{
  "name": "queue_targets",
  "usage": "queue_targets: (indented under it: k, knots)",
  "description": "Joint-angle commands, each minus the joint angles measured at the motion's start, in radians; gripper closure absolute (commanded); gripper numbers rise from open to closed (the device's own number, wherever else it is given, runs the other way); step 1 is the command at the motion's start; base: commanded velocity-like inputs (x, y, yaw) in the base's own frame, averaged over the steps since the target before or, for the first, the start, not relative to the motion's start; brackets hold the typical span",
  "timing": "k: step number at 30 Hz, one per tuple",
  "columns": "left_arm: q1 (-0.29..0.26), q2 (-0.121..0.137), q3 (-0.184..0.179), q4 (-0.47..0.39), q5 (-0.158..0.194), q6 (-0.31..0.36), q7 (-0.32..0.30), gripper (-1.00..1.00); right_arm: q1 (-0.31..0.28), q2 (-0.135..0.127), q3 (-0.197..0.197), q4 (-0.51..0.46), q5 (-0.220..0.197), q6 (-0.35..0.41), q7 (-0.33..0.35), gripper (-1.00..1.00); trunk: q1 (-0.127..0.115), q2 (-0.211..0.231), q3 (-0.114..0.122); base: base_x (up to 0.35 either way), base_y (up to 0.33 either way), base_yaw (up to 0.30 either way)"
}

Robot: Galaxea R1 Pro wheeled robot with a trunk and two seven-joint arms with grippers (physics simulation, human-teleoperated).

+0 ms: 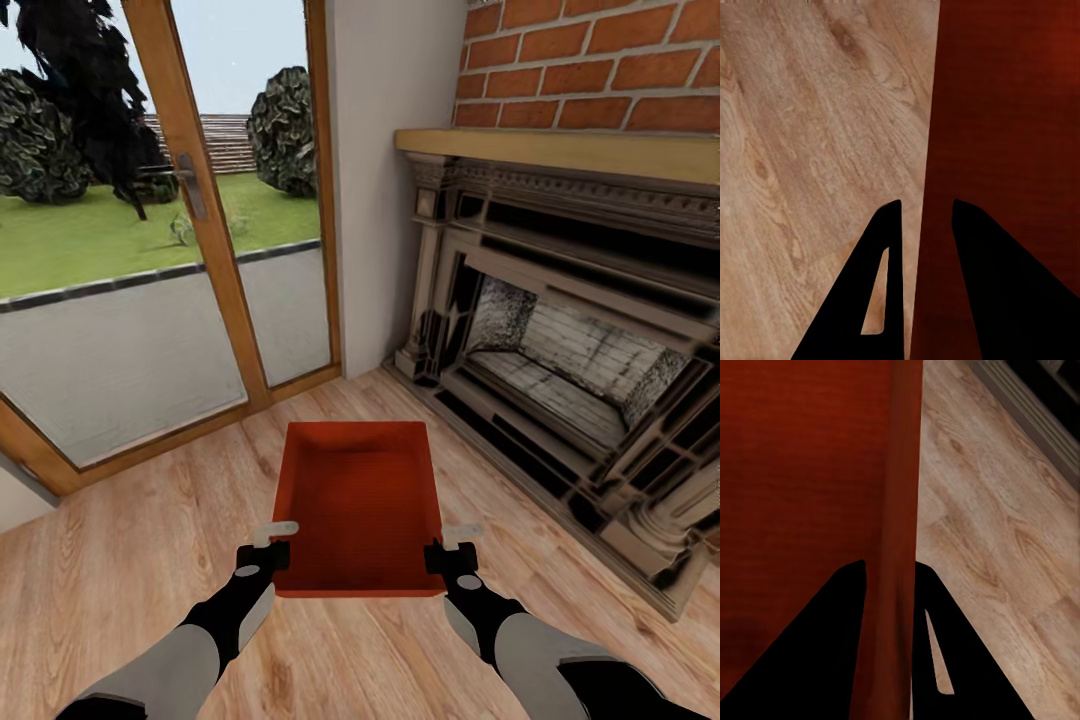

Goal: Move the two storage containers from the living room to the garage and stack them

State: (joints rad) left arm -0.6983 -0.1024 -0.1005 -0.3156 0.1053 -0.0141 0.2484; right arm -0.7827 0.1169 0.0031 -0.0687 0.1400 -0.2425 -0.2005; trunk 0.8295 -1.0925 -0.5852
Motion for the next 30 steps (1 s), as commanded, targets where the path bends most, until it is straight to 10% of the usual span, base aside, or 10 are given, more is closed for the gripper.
queue_targets:
  k: [1,30]
  knots:
    - [-0.001,0.001,0.013,-0.003,-0.009,-0.043,0.023,1.0,0.0,0.0,-0.032,0.004,-0.006,-0.003,-0.01,1.0,0.0,-0.001,0.001,0.0,0.0,-0.063]
    - [-0.001,0.001,0.013,-0.003,-0.009,-0.043,0.023,1.0,-0.001,-0.001,-0.032,0.004,-0.006,-0.003,-0.008,1.0,0.0,-0.001,0.041,0.0,0.0,-0.055]
